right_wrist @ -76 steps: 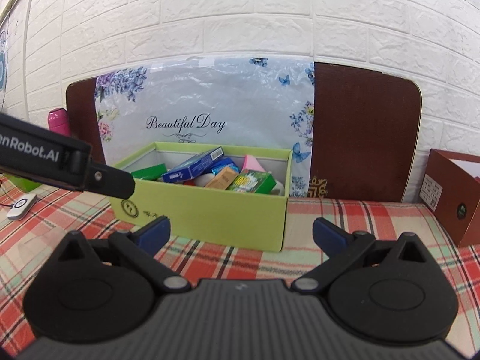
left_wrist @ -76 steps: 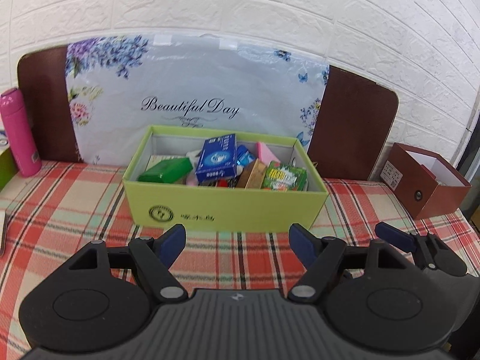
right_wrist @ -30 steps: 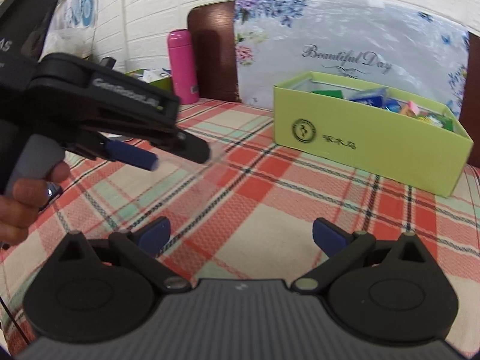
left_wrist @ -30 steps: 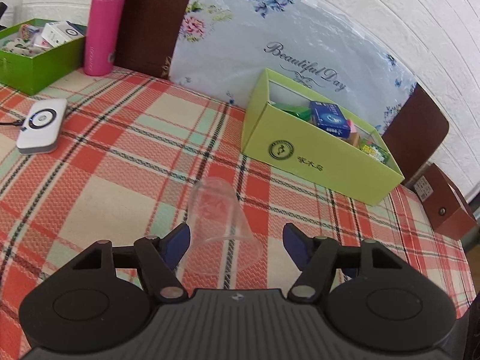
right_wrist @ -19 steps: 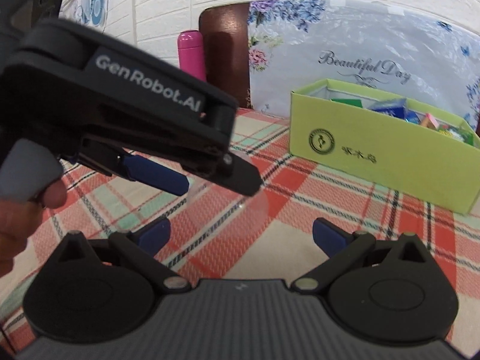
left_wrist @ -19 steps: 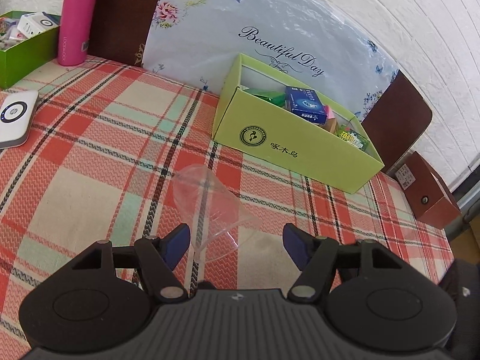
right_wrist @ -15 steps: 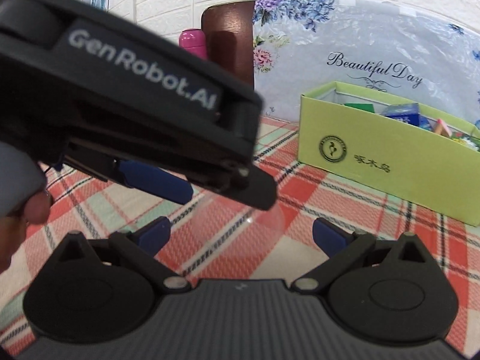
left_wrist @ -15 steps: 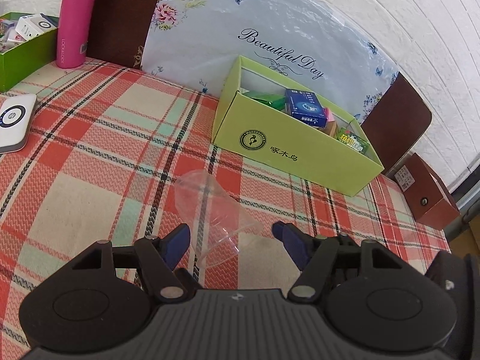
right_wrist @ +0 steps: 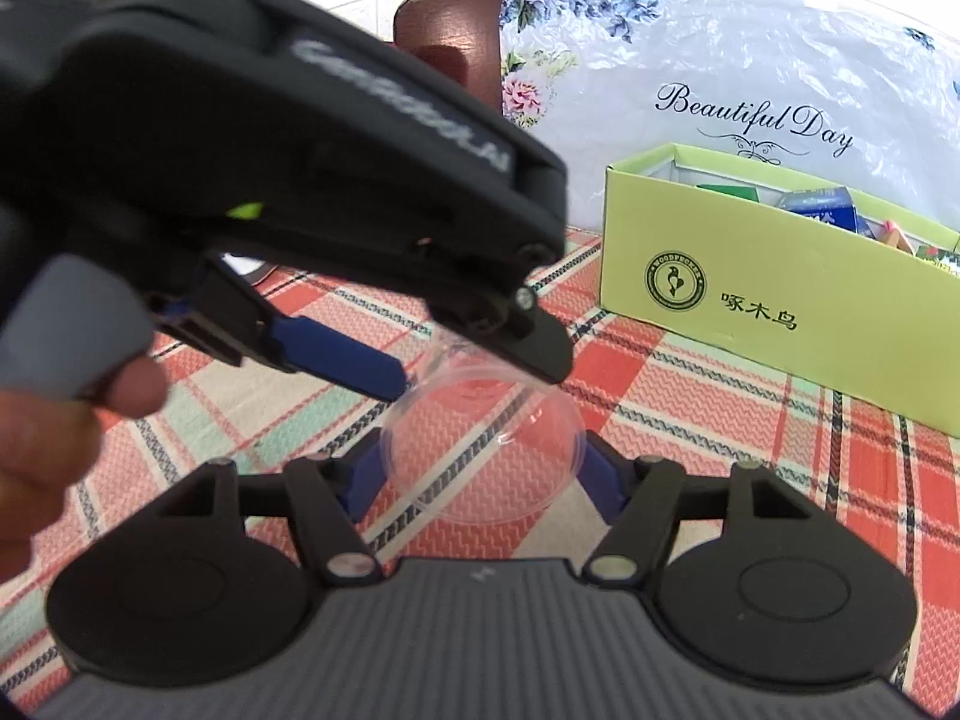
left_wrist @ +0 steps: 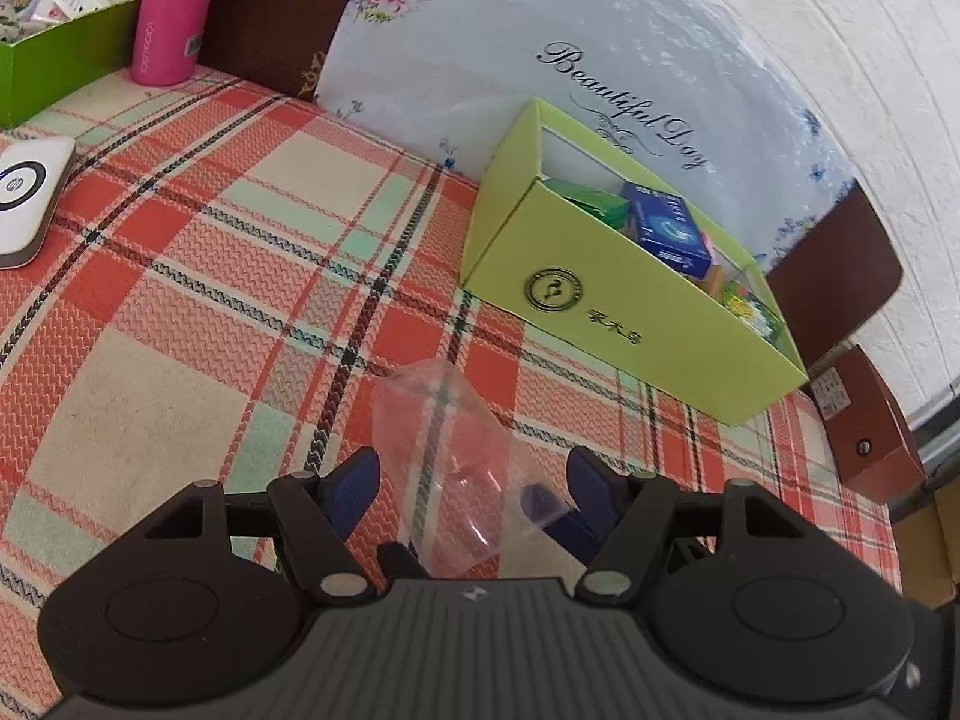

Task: Organize objects
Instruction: 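Grasp the clear plastic cup with the right tool, then lift the clear cup with the right tool and lower it into the lime-green box, then open the right tool and withdraw both tools from the box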

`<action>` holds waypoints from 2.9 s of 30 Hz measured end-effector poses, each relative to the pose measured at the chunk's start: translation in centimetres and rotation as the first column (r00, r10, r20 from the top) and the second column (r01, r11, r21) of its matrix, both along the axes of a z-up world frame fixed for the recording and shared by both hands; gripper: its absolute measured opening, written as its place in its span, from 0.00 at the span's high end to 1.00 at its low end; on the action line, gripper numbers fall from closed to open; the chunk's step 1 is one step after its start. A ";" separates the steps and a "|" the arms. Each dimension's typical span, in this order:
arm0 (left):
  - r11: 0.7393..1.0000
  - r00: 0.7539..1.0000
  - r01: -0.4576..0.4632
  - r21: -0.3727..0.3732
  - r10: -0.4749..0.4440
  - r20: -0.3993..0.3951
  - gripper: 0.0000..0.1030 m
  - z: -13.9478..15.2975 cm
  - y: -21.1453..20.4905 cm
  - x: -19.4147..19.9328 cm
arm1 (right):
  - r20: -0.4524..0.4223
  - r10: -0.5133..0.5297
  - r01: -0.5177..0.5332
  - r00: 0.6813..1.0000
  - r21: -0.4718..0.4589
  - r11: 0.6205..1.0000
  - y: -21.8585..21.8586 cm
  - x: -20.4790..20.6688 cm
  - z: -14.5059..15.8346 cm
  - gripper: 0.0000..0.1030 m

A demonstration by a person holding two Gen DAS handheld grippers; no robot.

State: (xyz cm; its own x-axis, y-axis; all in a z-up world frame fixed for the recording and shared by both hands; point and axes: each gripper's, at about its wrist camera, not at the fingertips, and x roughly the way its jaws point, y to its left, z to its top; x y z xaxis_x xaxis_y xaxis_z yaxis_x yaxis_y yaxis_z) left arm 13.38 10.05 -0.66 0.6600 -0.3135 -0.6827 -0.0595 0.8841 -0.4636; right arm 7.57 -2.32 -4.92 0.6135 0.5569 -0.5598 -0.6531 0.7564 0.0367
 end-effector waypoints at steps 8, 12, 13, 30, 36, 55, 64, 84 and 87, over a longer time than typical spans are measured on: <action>0.999 0.999 0.023 -0.024 -0.023 -0.032 0.33 -1.2 -0.5 0.5 | -0.019 -0.002 0.002 1.000 0.015 1.000 -0.8 -0.1 -0.5 0.35; 0.999 0.999 0.033 -0.016 -0.034 -0.024 0.33 -0.9 -1.3 -0.4 | -0.016 0.001 -0.001 1.000 0.023 1.000 -1.8 -0.7 -0.4 0.36; 0.999 0.999 0.038 -0.011 -0.038 -0.017 0.33 -0.7 -1.8 -0.7 | -0.010 -0.001 0.001 1.000 0.026 1.000 -2.2 -0.9 -0.3 0.35; 0.973 0.958 0.218 0.077 -0.228 0.171 0.34 6.9 -11.5 0.5 | 0.119 -0.220 0.200 0.968 0.163 0.966 -10.8 0.1 5.0 0.35; 0.957 0.929 0.271 0.107 -0.289 0.233 0.34 9.9 -15.2 3.7 | 0.184 -0.280 0.245 0.942 0.191 0.951 -13.8 3.6 7.1 0.35; 0.939 0.903 0.328 0.107 -0.345 0.256 0.34 9.8 -20.0 16.6 | 0.261 -0.291 0.261 0.920 0.143 0.955 -16.3 16.7 6.9 0.35; 0.966 0.921 0.232 0.114 -0.256 0.295 0.21 8.5 -17.4 17.0 | 0.236 -0.380 0.357 0.894 0.135 0.924 -17.5 18.5 4.3 0.08; 0.954 0.940 -0.009 0.300 -0.095 0.328 0.04 9.2 -14.2 6.6 | 0.195 -0.389 0.368 0.900 0.135 0.920 -18.7 10.1 6.7 0.00; 0.952 0.951 -0.011 0.305 -0.084 0.297 0.04 8.8 -13.9 4.5 | 0.179 -0.400 0.382 0.899 0.130 0.915 -18.8 8.0 7.0 0.00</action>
